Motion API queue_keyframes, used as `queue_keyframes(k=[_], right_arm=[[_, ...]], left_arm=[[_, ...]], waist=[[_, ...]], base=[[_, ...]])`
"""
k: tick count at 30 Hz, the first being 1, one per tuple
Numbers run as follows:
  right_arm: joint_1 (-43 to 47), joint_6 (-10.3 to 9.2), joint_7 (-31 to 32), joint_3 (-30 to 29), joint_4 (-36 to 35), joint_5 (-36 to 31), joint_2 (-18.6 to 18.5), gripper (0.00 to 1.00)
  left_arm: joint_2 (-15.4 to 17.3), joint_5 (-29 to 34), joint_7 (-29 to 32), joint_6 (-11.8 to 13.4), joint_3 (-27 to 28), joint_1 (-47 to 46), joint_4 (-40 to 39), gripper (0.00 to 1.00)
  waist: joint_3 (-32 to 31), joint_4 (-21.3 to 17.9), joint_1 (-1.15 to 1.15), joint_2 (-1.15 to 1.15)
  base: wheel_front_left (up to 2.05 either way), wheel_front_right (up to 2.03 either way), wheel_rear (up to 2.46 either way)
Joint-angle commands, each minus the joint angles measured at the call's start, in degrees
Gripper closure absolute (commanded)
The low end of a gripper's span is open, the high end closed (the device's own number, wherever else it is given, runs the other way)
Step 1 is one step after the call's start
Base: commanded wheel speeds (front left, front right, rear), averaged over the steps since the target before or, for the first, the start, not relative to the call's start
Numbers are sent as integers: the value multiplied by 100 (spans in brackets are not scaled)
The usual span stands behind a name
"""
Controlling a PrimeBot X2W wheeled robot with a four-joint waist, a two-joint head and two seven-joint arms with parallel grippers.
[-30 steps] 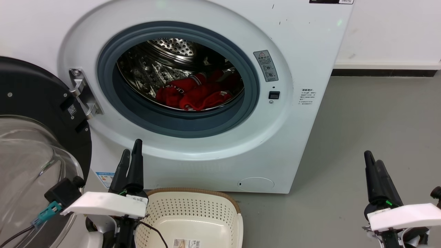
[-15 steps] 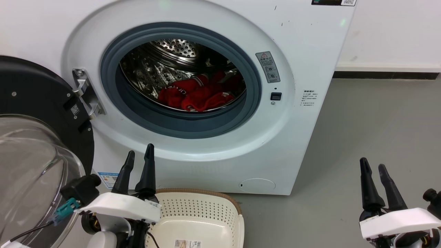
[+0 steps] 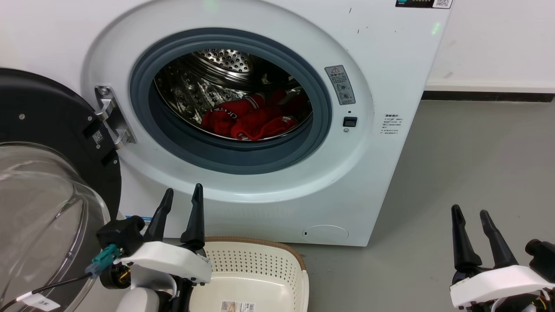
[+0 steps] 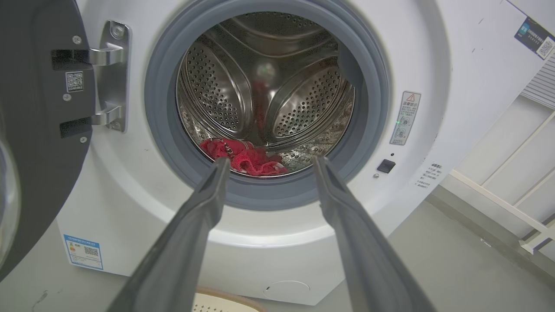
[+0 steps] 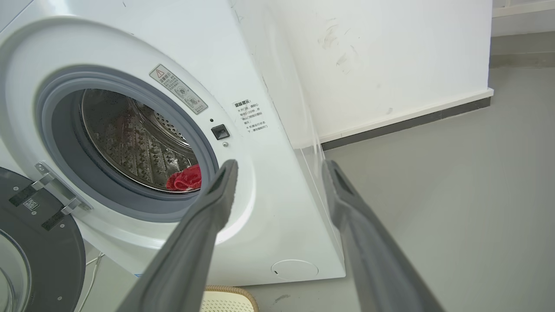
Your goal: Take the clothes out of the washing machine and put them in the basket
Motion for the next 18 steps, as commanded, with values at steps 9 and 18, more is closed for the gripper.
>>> queue_keyframes(k=[9,18], right_arm=[[69,0,-14,-28,-89,-672,-10,0],[123,0,14,-44,-147,-1210,-10,0]], left_arm=[[115,615,-173,148,-178,-182,60,0],[159,1060,-292,246,-274,-225,163,0]], waist=[[3,24,0,0],[6,53,0,0]], base=[[0,0,0],[0,0,0]])
